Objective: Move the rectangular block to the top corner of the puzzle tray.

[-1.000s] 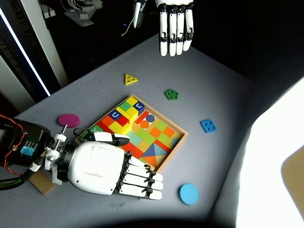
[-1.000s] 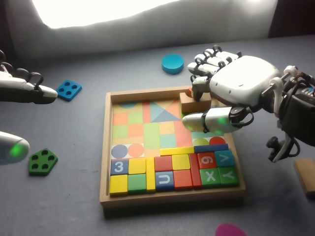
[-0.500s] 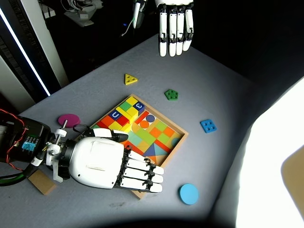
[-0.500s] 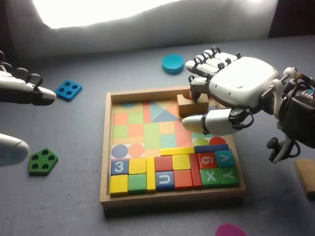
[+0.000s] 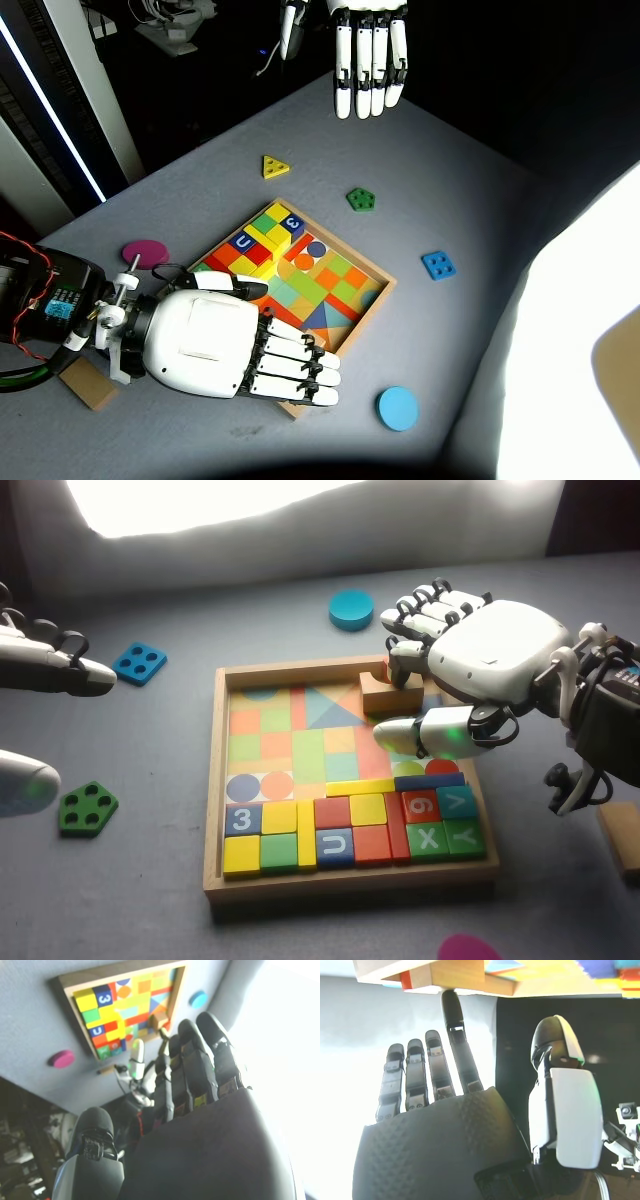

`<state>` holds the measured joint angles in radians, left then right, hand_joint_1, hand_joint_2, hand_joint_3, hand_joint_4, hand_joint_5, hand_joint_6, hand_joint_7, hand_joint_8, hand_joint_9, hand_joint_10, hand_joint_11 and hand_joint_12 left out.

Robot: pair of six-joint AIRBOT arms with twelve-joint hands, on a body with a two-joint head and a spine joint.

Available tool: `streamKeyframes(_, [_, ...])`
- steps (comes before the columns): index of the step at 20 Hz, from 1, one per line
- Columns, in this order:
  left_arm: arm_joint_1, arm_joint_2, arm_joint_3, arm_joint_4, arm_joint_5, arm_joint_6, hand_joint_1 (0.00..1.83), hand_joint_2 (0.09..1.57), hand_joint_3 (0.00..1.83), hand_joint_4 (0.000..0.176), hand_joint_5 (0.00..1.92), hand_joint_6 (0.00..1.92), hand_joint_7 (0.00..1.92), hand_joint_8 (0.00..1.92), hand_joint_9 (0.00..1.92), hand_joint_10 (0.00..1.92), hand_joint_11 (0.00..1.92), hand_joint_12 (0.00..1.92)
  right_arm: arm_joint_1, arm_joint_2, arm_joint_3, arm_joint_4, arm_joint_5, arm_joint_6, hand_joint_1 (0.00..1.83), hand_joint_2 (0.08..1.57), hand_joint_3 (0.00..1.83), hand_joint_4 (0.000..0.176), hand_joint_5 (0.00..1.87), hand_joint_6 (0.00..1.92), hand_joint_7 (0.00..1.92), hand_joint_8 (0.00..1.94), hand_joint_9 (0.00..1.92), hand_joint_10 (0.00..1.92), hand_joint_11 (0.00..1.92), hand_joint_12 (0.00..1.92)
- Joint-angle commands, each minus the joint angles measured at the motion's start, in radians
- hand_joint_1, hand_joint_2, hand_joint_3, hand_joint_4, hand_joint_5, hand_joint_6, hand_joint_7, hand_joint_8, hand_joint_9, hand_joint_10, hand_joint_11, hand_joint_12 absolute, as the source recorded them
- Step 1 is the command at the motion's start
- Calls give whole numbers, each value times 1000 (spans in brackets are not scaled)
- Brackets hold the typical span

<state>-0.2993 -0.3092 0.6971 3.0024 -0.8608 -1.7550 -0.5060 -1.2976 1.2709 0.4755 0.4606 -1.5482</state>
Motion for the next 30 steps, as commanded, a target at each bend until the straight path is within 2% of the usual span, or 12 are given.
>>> streamKeyframes(1, [-16, -2, 3, 10, 87, -2, 3, 1290, 4, 37, 216, 1, 290, 1, 343, 2, 0, 878, -4, 7, 4, -14, 79, -4, 0, 1128, 0, 0, 375, 748, 0, 0, 0, 0, 0, 0])
streamKeyframes(3, [-17, -2, 3, 10, 87, -2, 16, 1277, 0, 46, 236, 5, 295, 2, 330, 2, 0, 878, -9, 2, 22, -14, 79, -4, 0, 1128, 0, 0, 386, 752, 12, 5, 0, 0, 0, 0])
streamKeyframes(9, [-19, -3, 4, 10, 87, -2, 11, 1286, 3, 38, 197, 1, 252, 0, 306, 0, 0, 849, -19, -17, 82, -14, 87, 3, 0, 1125, 0, 0, 413, 749, 71, 22, 0, 0, 0, 0])
streamKeyframes(11, [-20, -3, 4, 10, 87, -2, 40, 1273, 0, 49, 190, 0, 261, 2, 308, 1, 0, 823, -14, -18, 82, -14, 89, 4, 0, 1129, 0, 0, 414, 747, 85, 24, 0, 0, 0, 0])
streamKeyframes(12, [-20, -3, 4, 10, 87, -2, 38, 1275, 0, 46, 198, 3, 262, 2, 307, 1, 0, 820, -11, -18, 82, -14, 89, 4, 0, 1129, 0, 0, 435, 755, 83, 22, 0, 0, 0, 0])
streamKeyframes(14, [-20, -3, 4, 10, 87, -1, 45, 1270, 0, 50, 203, 1, 280, 3, 321, 3, 0, 838, -3, -17, 82, -14, 94, 4, 0, 1128, 0, 0, 424, 750, 71, 13, 0, 0, 0, 0])
streamKeyframes(18, [-20, -4, 4, 10, 87, -1, 8, 1279, 3, 48, 199, 0, 280, 0, 318, 0, 0, 815, 37, -7, 82, -14, 117, 19, 0, 1121, 0, 0, 408, 739, 55, 4, 0, 0, 0, 0])
streamKeyframes(20, [-21, -4, 4, 10, 87, -1, 3, 1277, 1, 40, 201, 1, 262, 0, 314, 0, 0, 836, 70, 6, 82, -14, 118, 40, 0, 1134, 3, 0, 407, 736, 16, 0, 0, 0, 0, 0])
streamKeyframes(21, [-21, -4, 4, 10, 87, -1, 3, 1272, 0, 40, 208, 3, 296, 9, 332, 6, 0, 881, 83, 11, 82, -14, 119, 52, 0, 1134, 3, 0, 425, 739, 48, 13, 0, 0, 0, 0])
streamKeyframes(24, [-21, -4, 4, 10, 87, -1, 0, 1278, 2, 36, 186, 1, 274, 0, 312, 0, 0, 860, 116, 28, 81, -15, 120, 65, 0, 1137, 4, 0, 437, 733, 77, 21, 0, 0, 0, 0])
streamKeyframes(27, [-21, -4, 4, 10, 87, -1, 7, 1283, 1, 43, 199, 7, 274, 9, 308, 4, 0, 813, 129, 76, 44, -52, 115, 65, 0, 1131, 1, 0, 387, 714, 45, 5, 0, 0, 0, 0])
streamKeyframes(30, [-22, -4, 4, 10, 87, -1, 34, 1282, 0, 46, 190, 1, 275, 4, 303, 1, 0, 796, 131, 170, -53, -116, 115, 93, 0, 1127, 0, 0, 352, 704, 23, 1, 0, 0, 0, 0])
